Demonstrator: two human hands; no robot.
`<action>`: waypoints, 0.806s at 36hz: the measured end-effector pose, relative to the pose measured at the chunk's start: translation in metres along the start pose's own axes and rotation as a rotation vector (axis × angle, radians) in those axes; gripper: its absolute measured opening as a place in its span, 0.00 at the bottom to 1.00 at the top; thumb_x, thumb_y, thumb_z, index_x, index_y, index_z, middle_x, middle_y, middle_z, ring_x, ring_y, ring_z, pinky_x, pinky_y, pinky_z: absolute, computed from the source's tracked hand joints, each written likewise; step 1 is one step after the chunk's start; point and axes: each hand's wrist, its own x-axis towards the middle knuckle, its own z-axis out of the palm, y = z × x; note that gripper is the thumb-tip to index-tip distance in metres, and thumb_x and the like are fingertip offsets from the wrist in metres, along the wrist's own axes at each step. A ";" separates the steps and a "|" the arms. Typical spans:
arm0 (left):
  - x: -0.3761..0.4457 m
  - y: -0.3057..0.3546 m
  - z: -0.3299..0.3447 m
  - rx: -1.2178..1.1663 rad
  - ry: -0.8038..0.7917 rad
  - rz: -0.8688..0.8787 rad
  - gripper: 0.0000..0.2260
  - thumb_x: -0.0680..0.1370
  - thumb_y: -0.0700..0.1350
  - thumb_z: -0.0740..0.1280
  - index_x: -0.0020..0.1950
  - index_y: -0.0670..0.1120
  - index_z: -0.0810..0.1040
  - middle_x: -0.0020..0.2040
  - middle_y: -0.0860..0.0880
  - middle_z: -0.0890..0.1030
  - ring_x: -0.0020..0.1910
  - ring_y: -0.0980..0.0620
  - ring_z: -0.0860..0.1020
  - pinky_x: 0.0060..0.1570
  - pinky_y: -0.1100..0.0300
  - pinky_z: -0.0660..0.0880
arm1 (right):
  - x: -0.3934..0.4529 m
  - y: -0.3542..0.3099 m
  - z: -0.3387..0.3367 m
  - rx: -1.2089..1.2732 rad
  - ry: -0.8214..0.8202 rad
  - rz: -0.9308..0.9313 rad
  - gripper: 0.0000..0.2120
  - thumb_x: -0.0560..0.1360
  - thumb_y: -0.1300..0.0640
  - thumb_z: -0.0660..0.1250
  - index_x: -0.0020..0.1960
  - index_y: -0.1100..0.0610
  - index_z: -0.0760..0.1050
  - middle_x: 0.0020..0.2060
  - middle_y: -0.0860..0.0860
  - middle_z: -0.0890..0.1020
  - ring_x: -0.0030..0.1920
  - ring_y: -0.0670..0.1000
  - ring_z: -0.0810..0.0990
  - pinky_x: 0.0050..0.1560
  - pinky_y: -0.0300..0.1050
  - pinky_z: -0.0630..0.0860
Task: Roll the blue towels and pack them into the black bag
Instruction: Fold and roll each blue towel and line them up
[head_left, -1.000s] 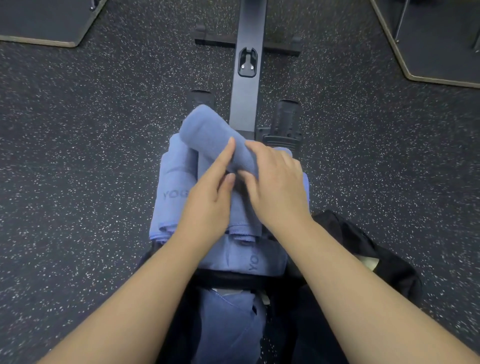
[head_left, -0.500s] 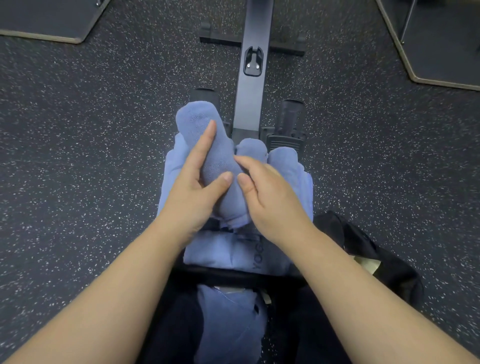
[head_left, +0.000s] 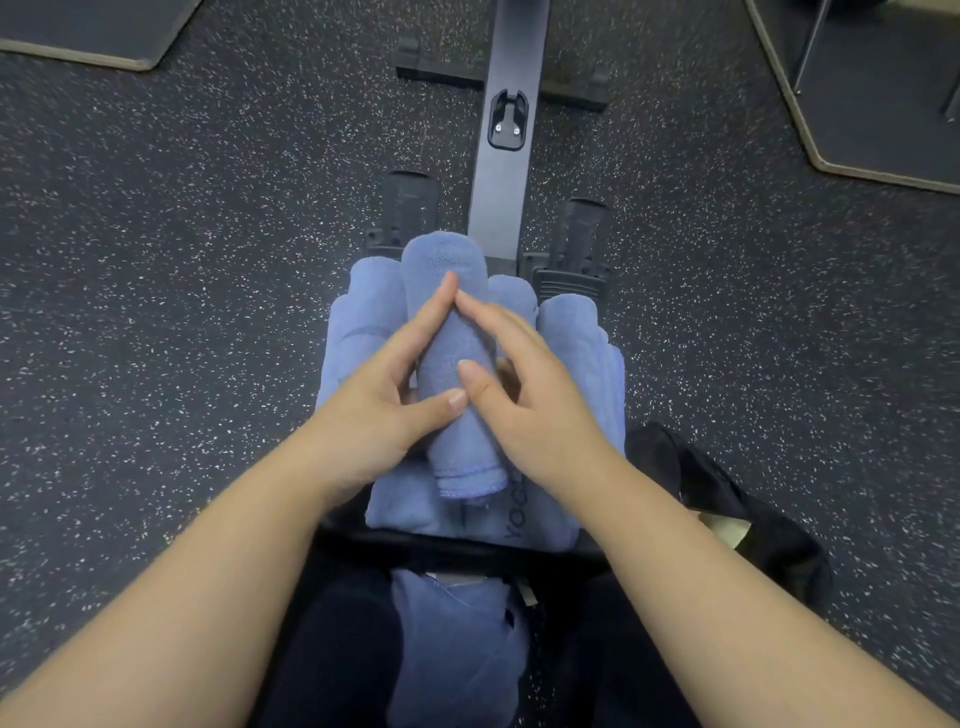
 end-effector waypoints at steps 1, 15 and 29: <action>0.000 0.002 0.000 0.008 0.001 0.003 0.35 0.77 0.30 0.65 0.69 0.65 0.60 0.63 0.70 0.72 0.64 0.69 0.70 0.56 0.72 0.70 | 0.001 -0.001 0.000 -0.009 0.009 0.001 0.24 0.76 0.54 0.60 0.70 0.41 0.63 0.70 0.51 0.69 0.72 0.47 0.64 0.70 0.55 0.64; 0.010 -0.030 -0.039 0.667 0.561 0.050 0.20 0.78 0.36 0.61 0.70 0.46 0.71 0.64 0.53 0.72 0.68 0.47 0.68 0.71 0.51 0.61 | 0.024 -0.012 0.012 -0.252 0.089 0.121 0.24 0.81 0.61 0.58 0.75 0.47 0.62 0.73 0.54 0.62 0.72 0.49 0.62 0.62 0.29 0.55; 0.017 -0.035 -0.039 0.554 0.412 -0.038 0.16 0.77 0.56 0.51 0.57 0.54 0.75 0.56 0.57 0.77 0.62 0.48 0.72 0.64 0.54 0.64 | 0.058 -0.030 0.042 -0.357 0.081 0.189 0.23 0.80 0.60 0.59 0.74 0.52 0.64 0.68 0.57 0.69 0.66 0.54 0.68 0.61 0.40 0.62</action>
